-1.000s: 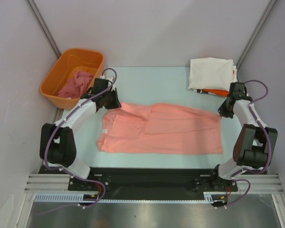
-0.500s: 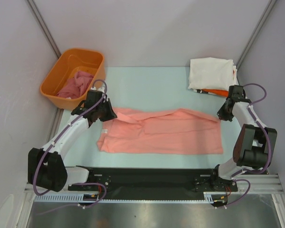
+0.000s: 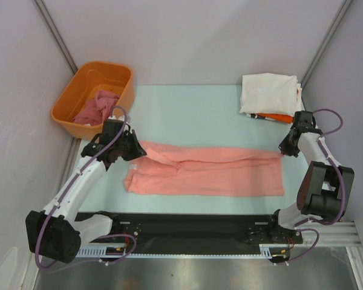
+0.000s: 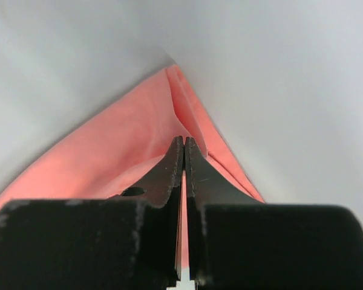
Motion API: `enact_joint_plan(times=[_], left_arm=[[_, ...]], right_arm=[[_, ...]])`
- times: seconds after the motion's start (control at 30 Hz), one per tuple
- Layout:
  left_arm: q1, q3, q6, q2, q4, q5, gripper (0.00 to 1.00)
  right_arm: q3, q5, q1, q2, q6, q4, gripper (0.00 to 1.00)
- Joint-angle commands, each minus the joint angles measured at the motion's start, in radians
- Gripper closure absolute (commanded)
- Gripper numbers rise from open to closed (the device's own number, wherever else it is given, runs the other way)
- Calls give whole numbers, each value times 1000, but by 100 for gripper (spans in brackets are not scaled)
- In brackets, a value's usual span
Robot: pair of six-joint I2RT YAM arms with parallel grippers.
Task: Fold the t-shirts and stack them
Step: Fold the tshirt
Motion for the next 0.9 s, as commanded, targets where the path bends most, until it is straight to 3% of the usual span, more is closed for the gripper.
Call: enact_joint_plan(times=[0.0,0.2,0.23,0.27,0.3,0.37,0.5,0.63,0.67,0.7,0.87], left_arm=[[7,-54,-34,-64,-43,33,100],[10,-144,-45,-179,-89,44,94],[10,-167,-49,-189,-105,55,89],[9,-178,-48,-213,-108,55,83],[10,-186,-49,-224,-115,55,71],[10,-186,-51,-259,-143,40,62],[10,-172,-88,-301,-152,6,48],[10,-221,-124,-293,-103,0,46],[10,-235,-134,-290,-96,-5,18],[9,-249,-146,-290,-91,-14,0],[-25,-327,-262,-334,-115,-123,0]], right_arm=[[-20,25,-15,-21,2,20,100],[-29,25,-18,0,8,27,98],[-26,20,-18,3,11,21,87],[-25,17,-18,11,10,18,47],[-23,20,-18,17,17,12,30],[-26,28,-18,14,20,12,7],[-32,13,-18,9,23,21,2],[-23,-12,23,-6,19,18,3],[-20,-6,40,-12,19,15,3],[-12,6,57,-26,19,1,3],[-35,11,158,-104,46,-22,2]])
